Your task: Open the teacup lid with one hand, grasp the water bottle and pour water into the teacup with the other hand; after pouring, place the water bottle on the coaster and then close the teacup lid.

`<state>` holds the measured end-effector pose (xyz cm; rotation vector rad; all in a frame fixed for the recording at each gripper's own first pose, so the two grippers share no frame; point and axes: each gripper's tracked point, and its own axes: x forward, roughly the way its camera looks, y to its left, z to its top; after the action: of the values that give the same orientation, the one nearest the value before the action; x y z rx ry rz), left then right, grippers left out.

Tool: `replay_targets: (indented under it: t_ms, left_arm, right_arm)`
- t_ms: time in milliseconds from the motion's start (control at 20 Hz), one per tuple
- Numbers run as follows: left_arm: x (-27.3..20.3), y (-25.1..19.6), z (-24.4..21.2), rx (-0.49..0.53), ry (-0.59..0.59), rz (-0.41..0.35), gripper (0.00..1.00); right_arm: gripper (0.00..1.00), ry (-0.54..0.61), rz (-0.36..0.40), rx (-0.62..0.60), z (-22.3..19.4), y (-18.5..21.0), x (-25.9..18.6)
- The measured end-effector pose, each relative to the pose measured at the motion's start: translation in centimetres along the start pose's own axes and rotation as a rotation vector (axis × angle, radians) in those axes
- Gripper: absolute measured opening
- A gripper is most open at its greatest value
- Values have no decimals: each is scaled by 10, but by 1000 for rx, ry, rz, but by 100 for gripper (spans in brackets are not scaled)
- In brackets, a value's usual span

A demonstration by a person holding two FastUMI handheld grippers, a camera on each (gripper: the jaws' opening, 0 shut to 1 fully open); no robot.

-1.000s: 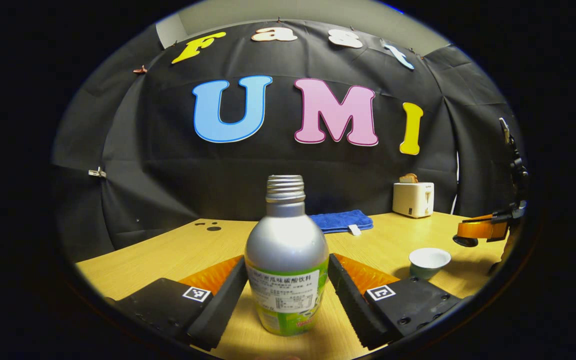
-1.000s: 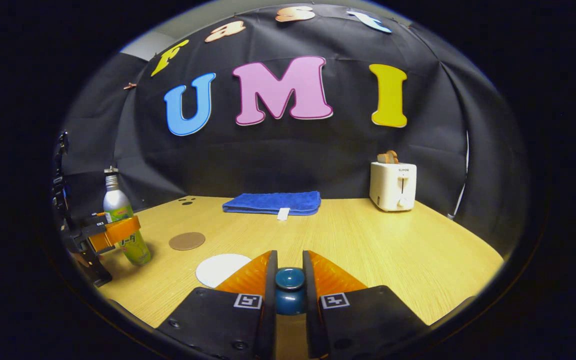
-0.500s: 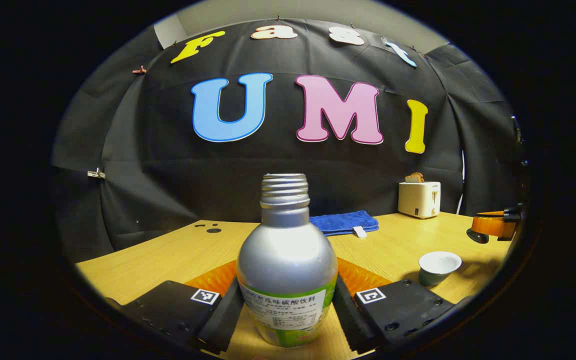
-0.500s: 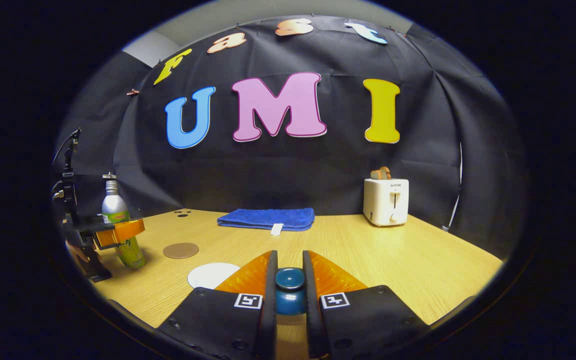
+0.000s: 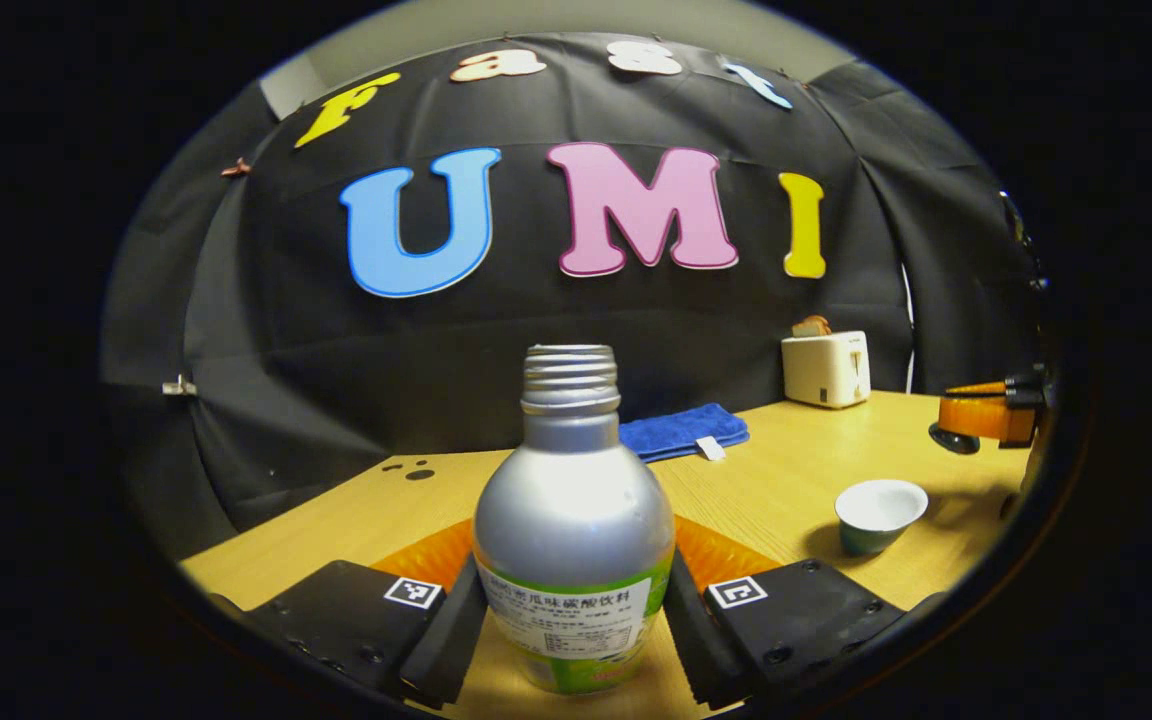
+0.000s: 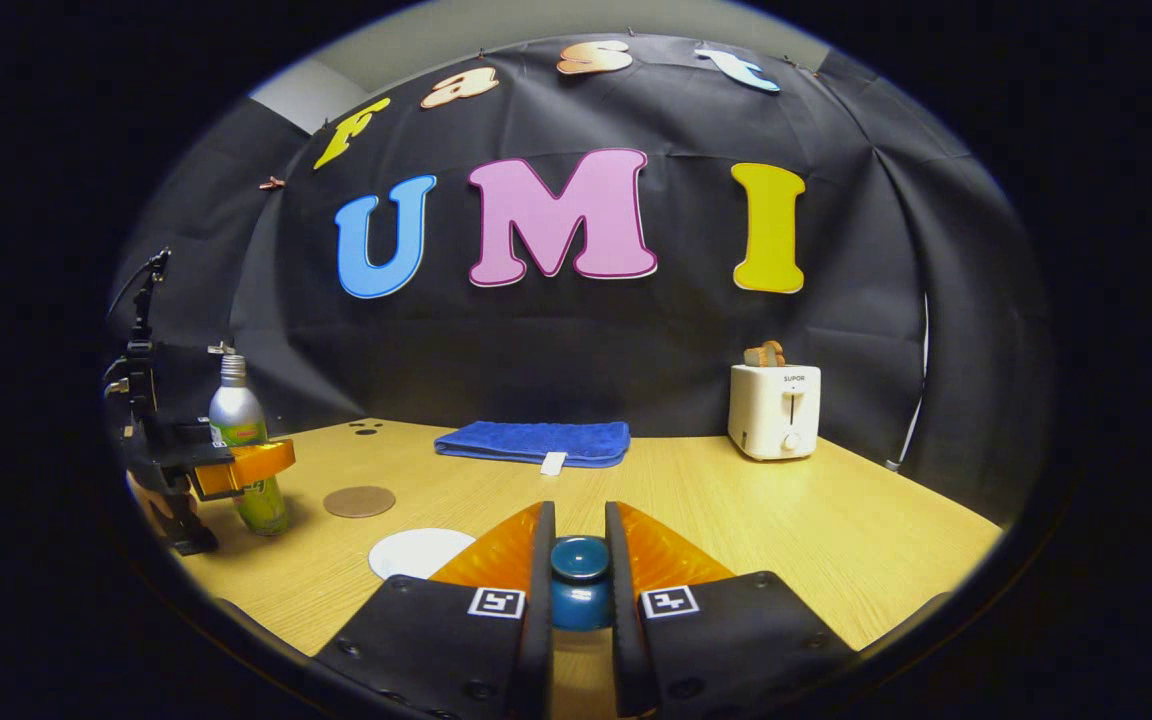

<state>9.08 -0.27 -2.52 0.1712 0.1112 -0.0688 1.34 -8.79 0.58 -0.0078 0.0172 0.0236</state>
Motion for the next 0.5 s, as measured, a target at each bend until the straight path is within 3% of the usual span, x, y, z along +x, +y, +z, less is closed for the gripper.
replay_targets:
  t_ms: [250, 500]
  left_arm:
    - [20, -15, 22, 334, -20, -63, 82]
    - [38, -46, 28, 646, -9, -174, 82]
  right_arm:
    - [28, -3, -15, 0, 1, -6, 0]
    - [28, -4, -11, 1, 1, -9, 0]
